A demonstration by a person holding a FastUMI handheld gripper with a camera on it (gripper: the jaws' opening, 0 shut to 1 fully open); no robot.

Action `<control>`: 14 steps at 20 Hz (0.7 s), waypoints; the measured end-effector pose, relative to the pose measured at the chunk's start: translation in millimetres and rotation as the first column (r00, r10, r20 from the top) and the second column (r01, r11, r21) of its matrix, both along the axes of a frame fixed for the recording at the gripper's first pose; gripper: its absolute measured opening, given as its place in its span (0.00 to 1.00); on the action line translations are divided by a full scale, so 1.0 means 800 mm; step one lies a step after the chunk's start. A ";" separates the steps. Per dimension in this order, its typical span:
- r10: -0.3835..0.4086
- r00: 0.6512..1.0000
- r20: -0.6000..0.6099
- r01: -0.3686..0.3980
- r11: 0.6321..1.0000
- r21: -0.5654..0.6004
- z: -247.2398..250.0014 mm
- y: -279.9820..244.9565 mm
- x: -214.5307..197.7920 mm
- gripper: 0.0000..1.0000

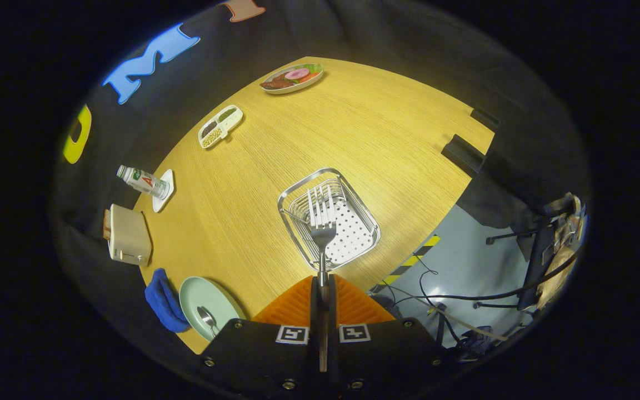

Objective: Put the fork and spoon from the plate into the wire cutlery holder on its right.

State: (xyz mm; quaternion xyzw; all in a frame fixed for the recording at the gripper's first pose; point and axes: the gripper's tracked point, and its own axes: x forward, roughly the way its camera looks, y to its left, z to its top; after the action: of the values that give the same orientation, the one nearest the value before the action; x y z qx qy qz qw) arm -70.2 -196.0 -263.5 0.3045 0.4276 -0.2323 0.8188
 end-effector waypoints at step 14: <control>-0.065 0.998 0.022 0.065 0.998 0.028 0.003 -0.008 -0.003 0.77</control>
State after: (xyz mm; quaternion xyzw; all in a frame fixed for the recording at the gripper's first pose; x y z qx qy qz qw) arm -72.2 -202.4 -260.8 0.3320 0.4112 -0.2496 0.8114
